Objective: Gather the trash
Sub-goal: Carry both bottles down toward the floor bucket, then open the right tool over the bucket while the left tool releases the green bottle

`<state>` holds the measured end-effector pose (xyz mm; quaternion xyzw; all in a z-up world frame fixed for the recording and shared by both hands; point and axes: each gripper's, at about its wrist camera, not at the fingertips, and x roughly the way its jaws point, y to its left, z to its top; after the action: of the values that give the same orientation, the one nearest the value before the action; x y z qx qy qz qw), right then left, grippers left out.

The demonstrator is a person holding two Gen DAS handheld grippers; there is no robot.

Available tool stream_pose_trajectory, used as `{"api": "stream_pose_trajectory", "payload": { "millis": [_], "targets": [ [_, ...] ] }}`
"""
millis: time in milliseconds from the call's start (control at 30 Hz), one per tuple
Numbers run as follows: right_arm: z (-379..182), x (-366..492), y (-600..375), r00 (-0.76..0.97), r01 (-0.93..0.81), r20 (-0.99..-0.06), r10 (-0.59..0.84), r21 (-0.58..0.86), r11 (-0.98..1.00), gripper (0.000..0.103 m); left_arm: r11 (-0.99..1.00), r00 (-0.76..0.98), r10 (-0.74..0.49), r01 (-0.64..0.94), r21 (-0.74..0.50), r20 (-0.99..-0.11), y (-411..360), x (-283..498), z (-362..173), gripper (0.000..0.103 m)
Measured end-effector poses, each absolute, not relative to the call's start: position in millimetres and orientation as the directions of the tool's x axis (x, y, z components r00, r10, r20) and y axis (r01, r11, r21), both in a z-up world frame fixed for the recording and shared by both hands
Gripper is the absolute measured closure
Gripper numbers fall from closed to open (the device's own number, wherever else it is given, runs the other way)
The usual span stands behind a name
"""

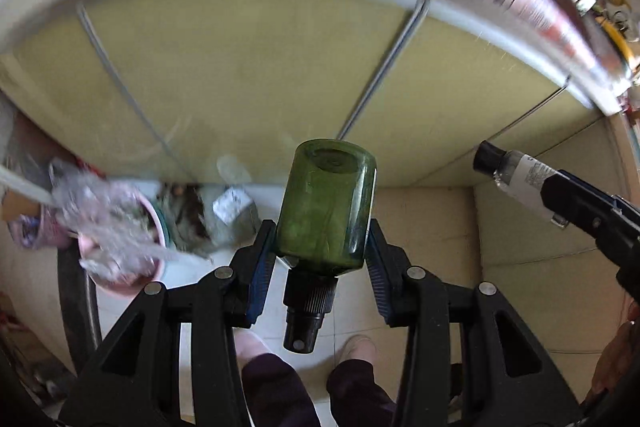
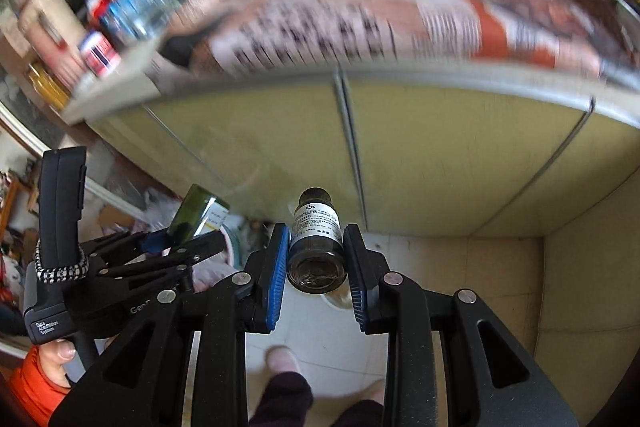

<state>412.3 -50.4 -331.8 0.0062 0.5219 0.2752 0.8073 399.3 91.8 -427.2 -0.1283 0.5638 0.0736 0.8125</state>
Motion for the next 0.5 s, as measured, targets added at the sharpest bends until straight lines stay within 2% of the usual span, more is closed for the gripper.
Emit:
{"api": "stream_pose_trajectory", "payload": {
  "millis": [300,500],
  "targets": [
    [-464.0,419.5,-48.4,0.195,-0.389,-0.884,0.426,0.328,0.861,0.077,0.942,0.250,-0.055,-0.307,-0.133,-0.967,94.5,385.1,-559.6,0.060],
    [-507.4,430.5,-28.2,0.185,-0.405,-0.876,0.445,0.345,0.847,0.077,0.936,0.242,-0.074,-0.318,-0.151,-0.968,95.5,396.6,-604.7,0.060]
  ]
}}
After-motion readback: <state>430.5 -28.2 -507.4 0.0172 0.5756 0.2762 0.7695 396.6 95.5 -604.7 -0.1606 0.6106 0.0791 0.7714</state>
